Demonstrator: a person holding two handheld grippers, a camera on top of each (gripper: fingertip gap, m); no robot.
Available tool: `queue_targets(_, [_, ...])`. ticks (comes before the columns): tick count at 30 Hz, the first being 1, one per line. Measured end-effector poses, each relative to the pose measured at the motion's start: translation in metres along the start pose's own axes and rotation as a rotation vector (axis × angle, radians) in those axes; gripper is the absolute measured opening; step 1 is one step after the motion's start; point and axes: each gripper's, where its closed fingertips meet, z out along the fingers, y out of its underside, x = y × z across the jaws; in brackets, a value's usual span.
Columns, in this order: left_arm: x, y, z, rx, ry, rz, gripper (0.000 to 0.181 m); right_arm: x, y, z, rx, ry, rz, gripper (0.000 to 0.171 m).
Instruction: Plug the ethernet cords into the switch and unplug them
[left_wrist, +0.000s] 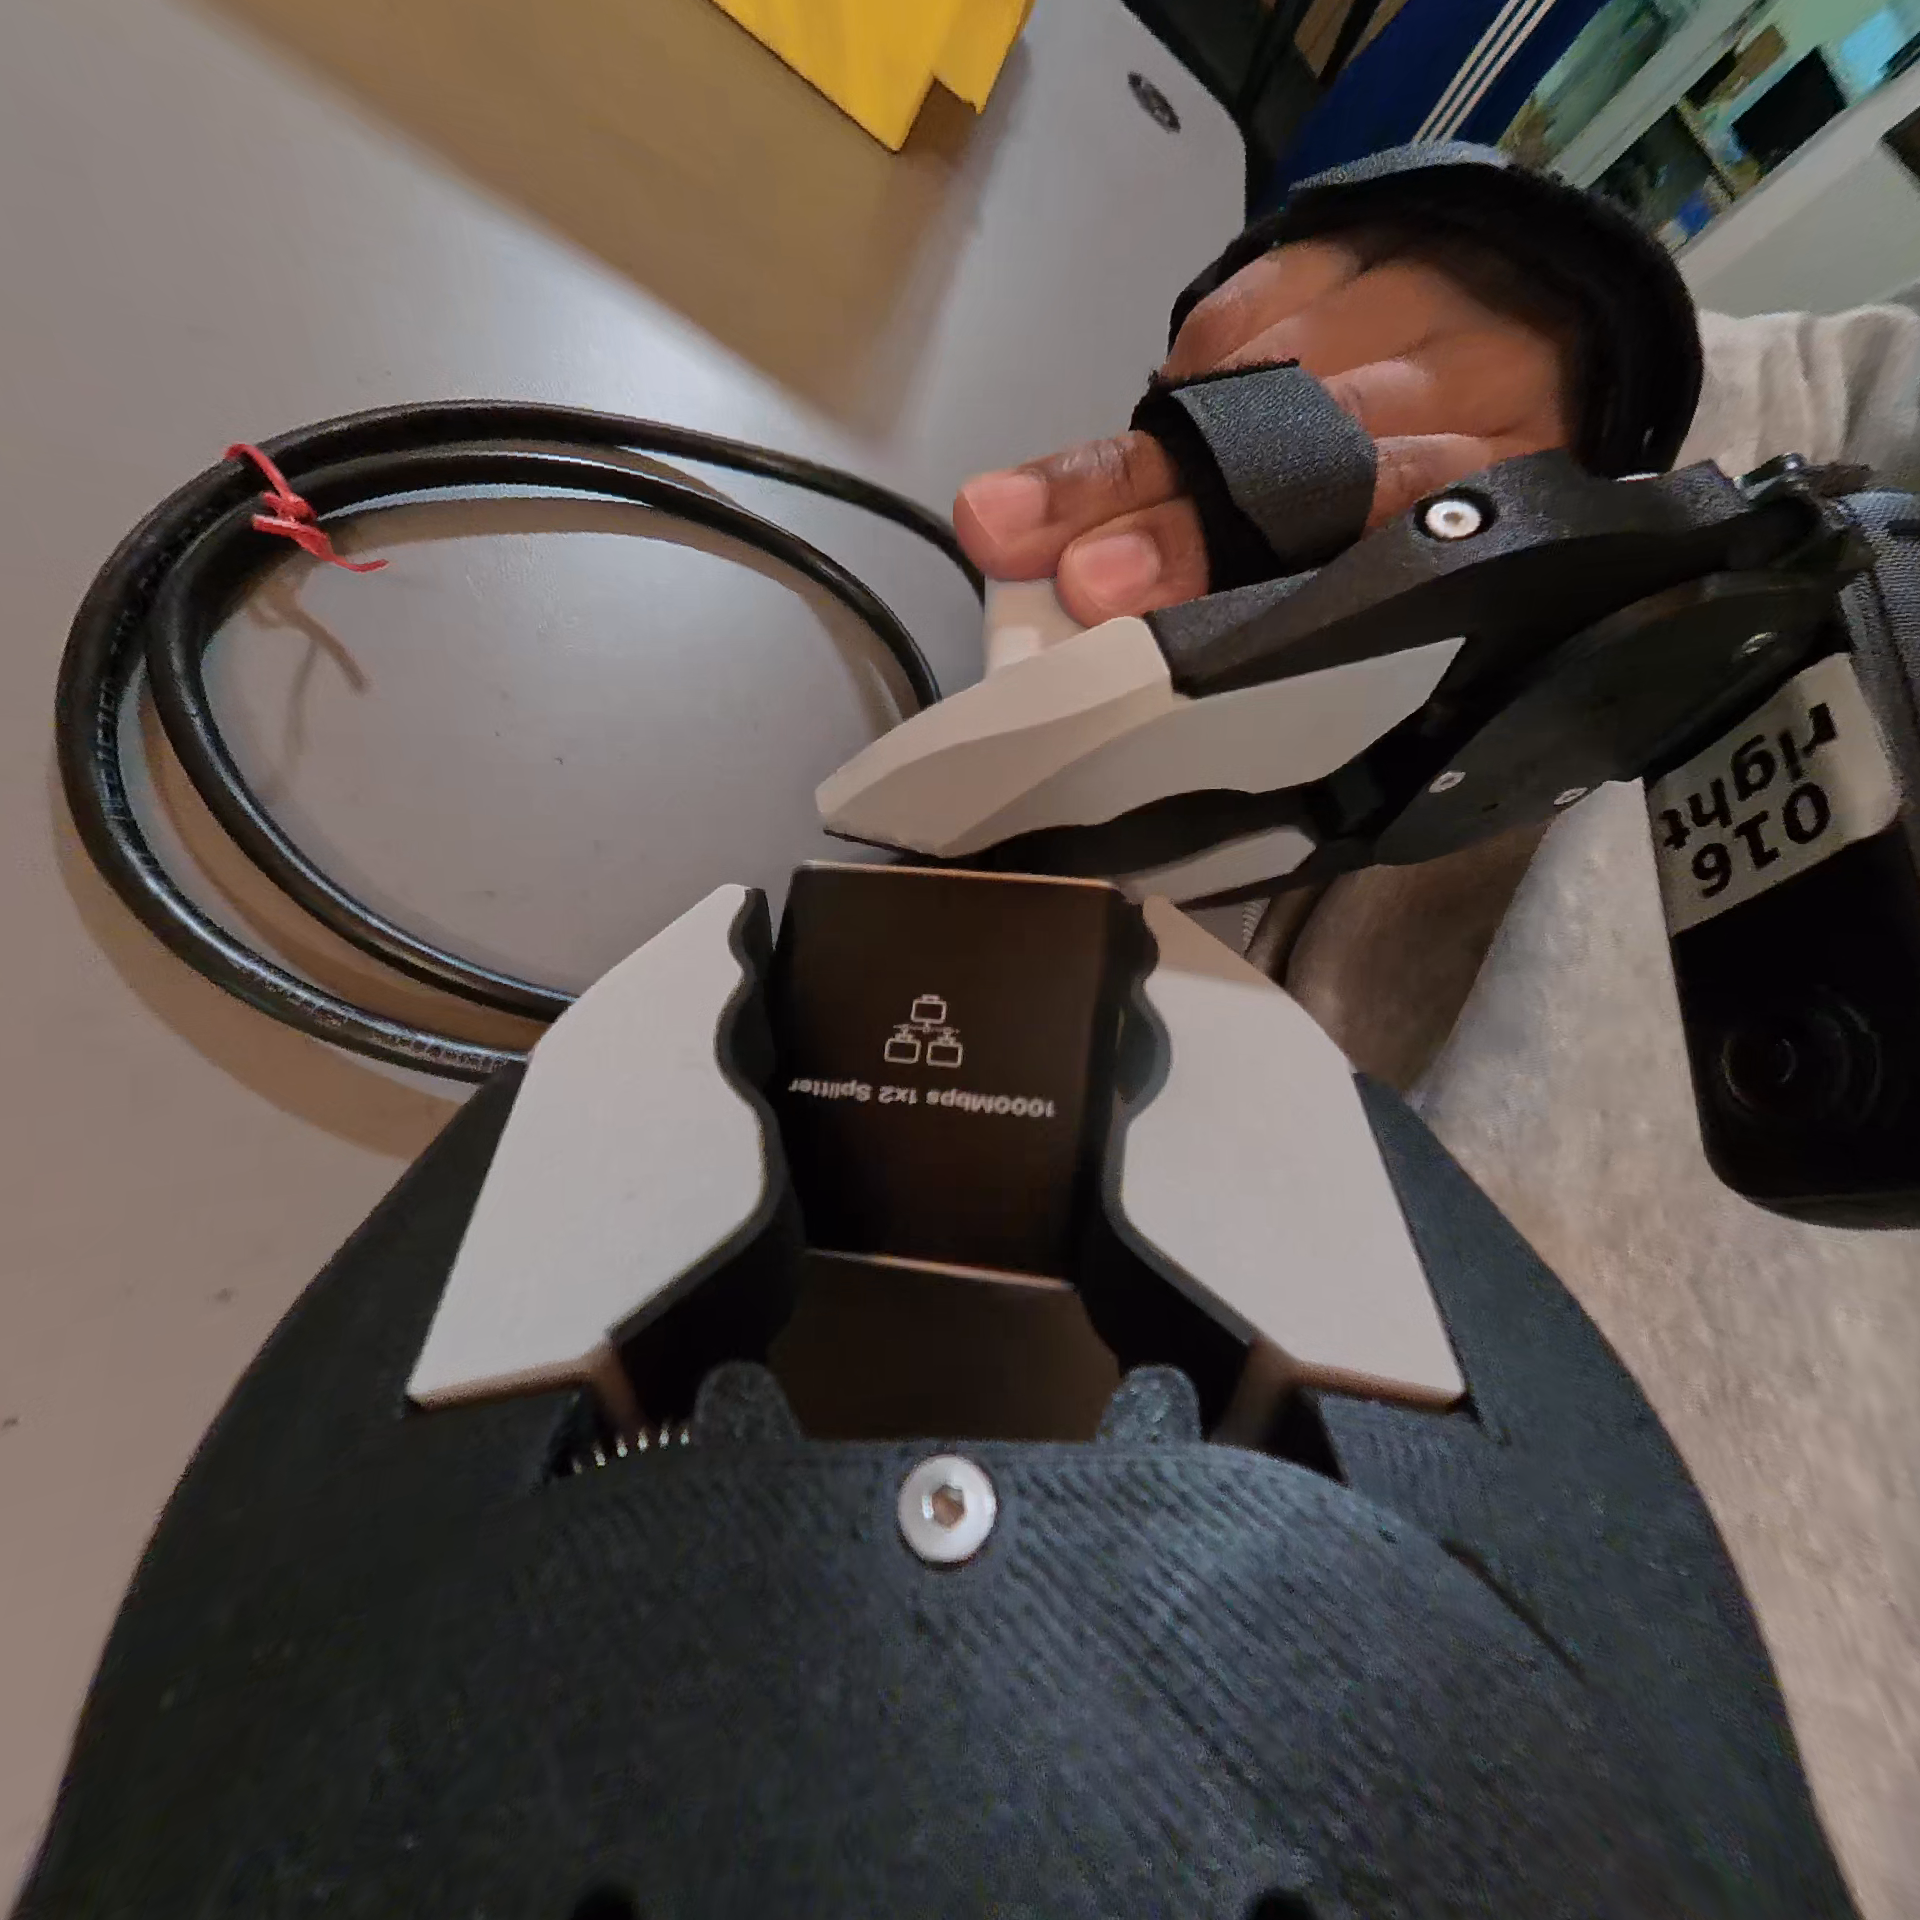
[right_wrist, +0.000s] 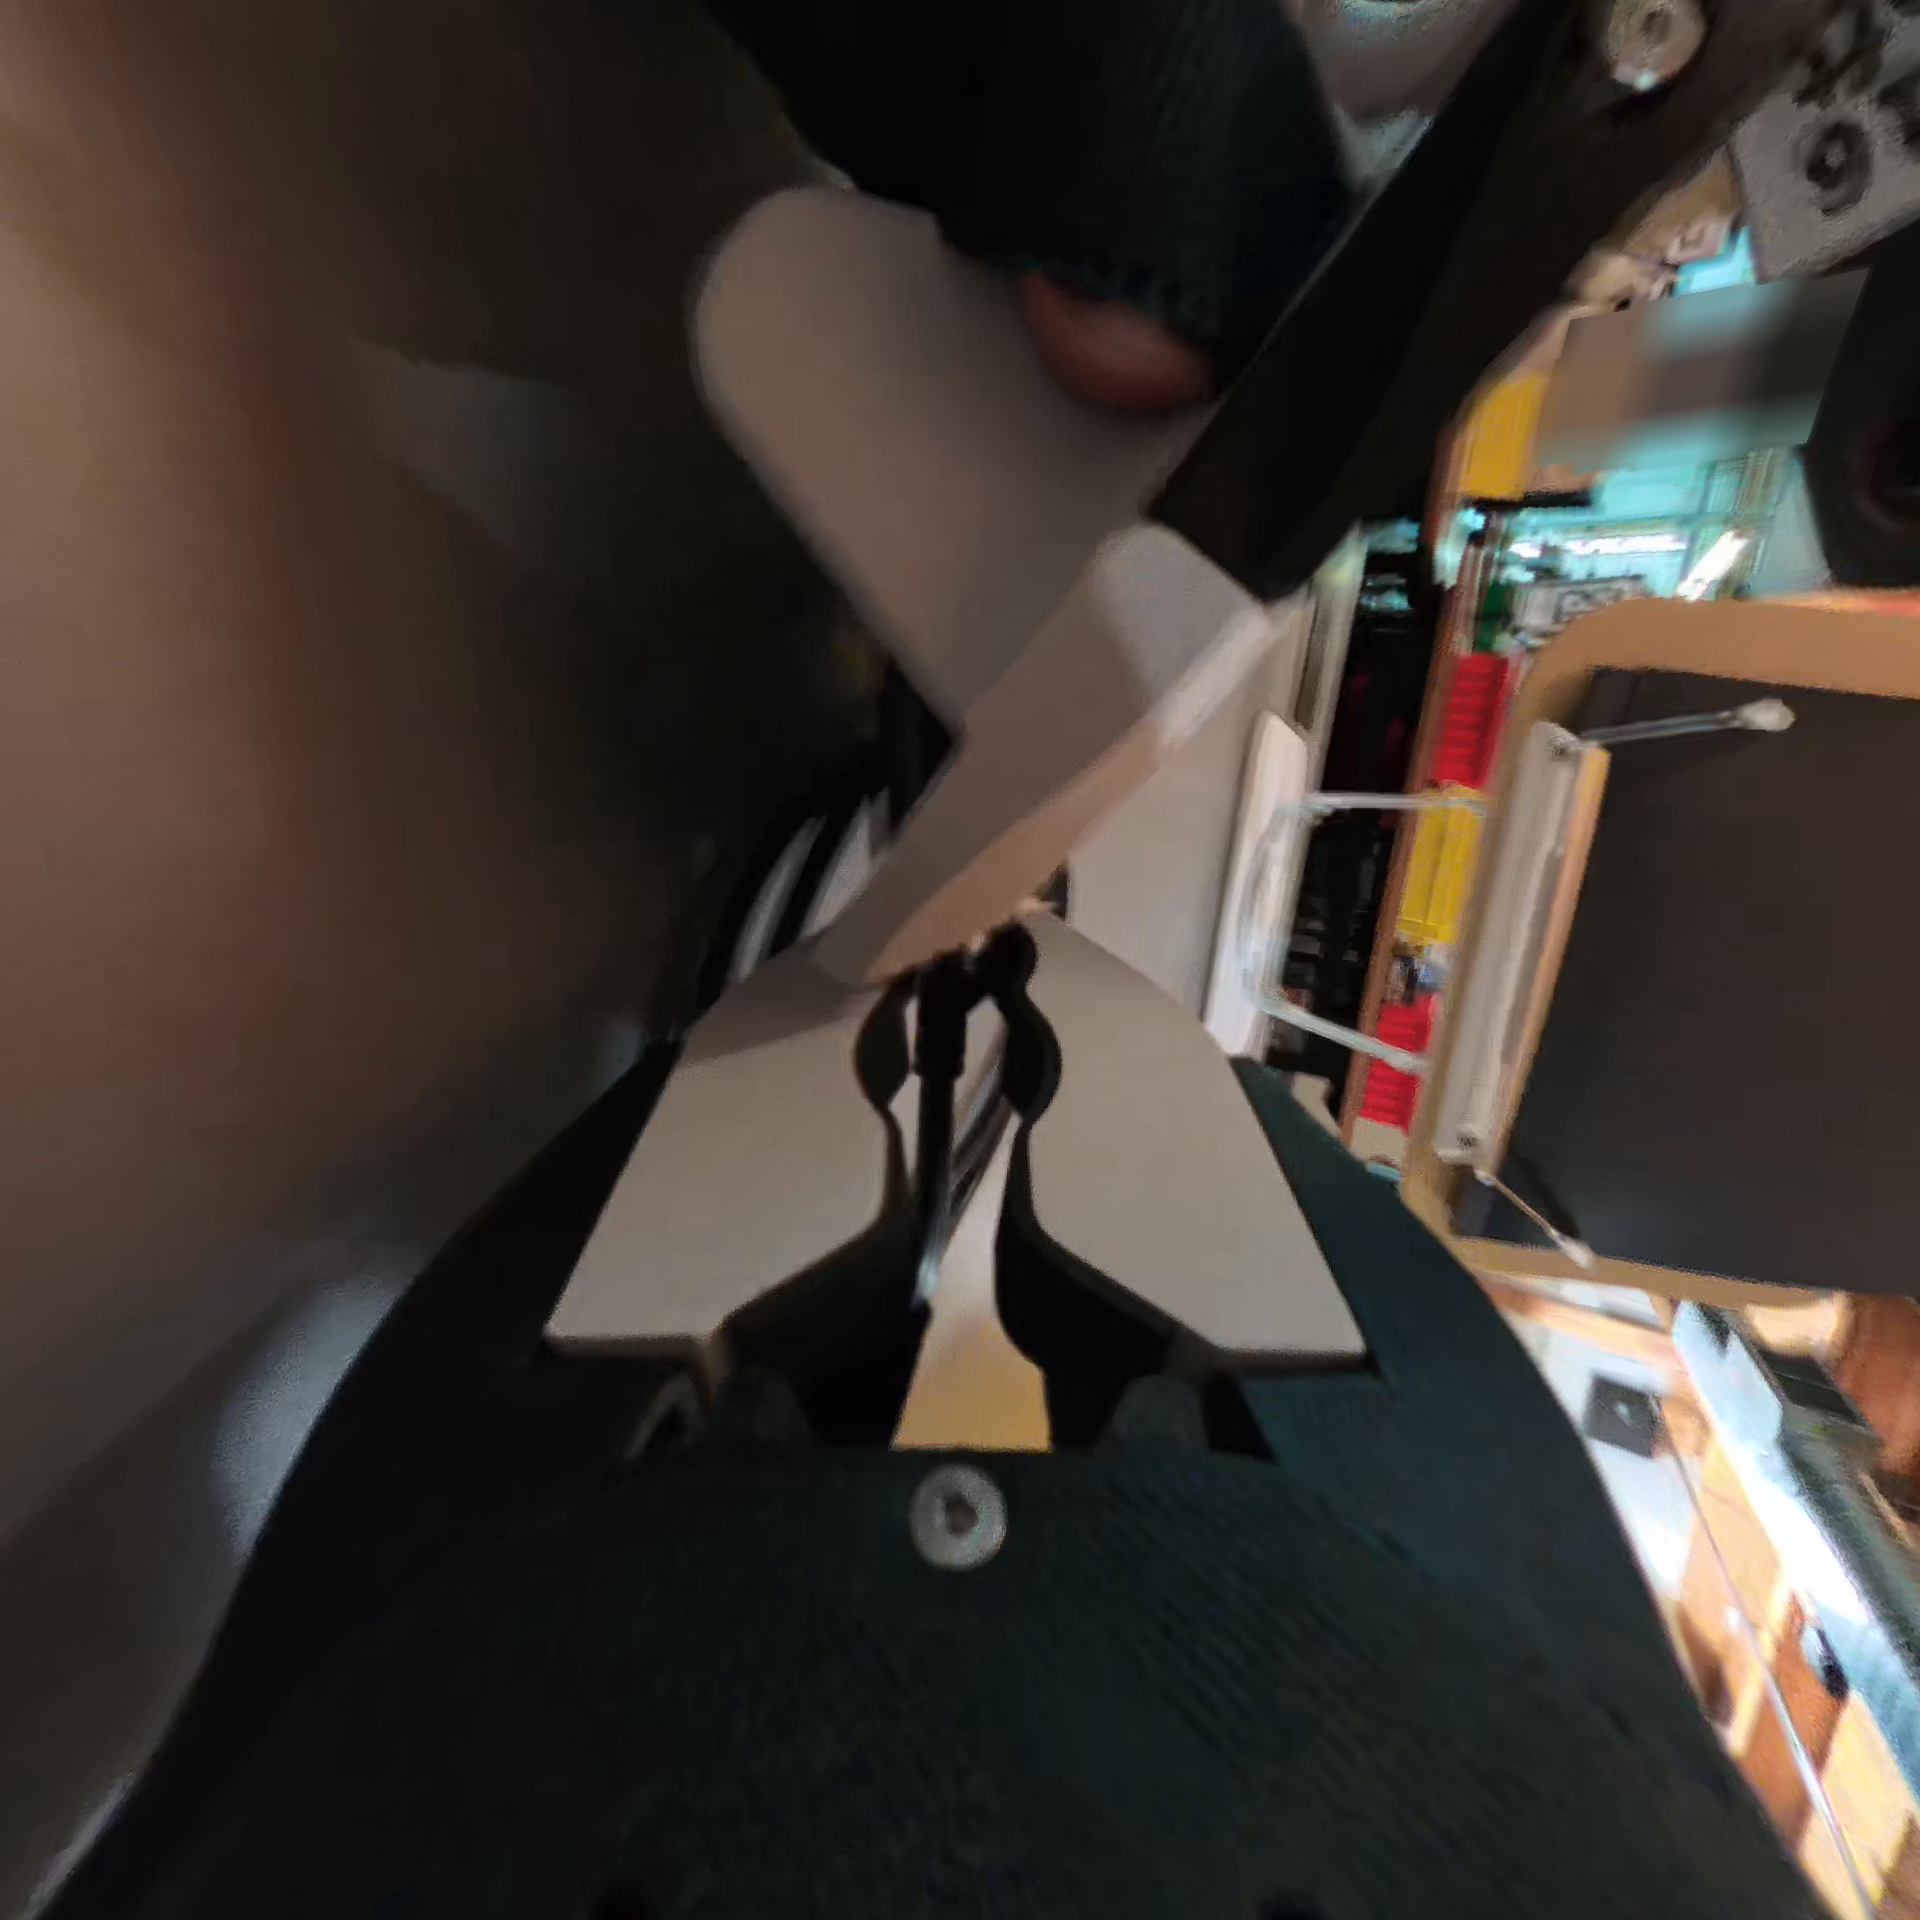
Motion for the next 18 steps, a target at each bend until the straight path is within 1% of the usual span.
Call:
queue_targets(2, [-0.002, -0.002, -0.003, 0.020, 0.014, -0.029, 0.066, 0.008, 0.009, -0.001, -0.030, 0.026, 0.009, 0.014])
queue_targets(4, [-0.012, 0.003, -0.014, 0.019, -0.016, -0.034, 0.065, 0.018, 0.035, -0.004, -0.085, 0.057, 0.035, 0.014])
queue_targets(6, [-0.024, -0.005, -0.032, 0.096, -0.037, -0.066, 0.065, 0.028, 0.057, -0.008, -0.084, 0.065, 0.148, 0.014])
queue_targets(7, [-0.024, -0.012, -0.039, 0.148, -0.003, -0.092, 0.065, 0.034, 0.065, -0.010, -0.080, 0.078, 0.191, 0.014])
queue_targets(10, [-0.022, -0.026, -0.050, 0.247, 0.059, -0.136, 0.064, 0.041, 0.069, -0.011, -0.044, 0.108, 0.254, 0.014])
queue_targets(13, [-0.022, -0.021, -0.045, 0.239, 0.066, -0.123, 0.065, 0.036, 0.059, -0.008, -0.004, 0.115, 0.251, 0.016])
queue_targets(14, [-0.020, -0.020, -0.044, 0.235, 0.074, -0.114, 0.065, 0.035, 0.054, -0.008, 0.018, 0.105, 0.261, 0.020])
queue_targets(15, [-0.019, -0.020, -0.042, 0.234, 0.084, -0.106, 0.065, 0.033, 0.050, -0.009, 0.052, 0.075, 0.309, 0.030])
queue_targets(17, [-0.016, -0.020, -0.042, 0.240, 0.104, -0.102, 0.064, 0.034, 0.042, -0.014, 0.145, -0.009, 0.481, 0.049])
queue_targets(18, [-0.015, -0.021, -0.042, 0.248, 0.114, -0.104, 0.064, 0.038, 0.042, -0.018, 0.186, -0.040, 0.573, 0.051])
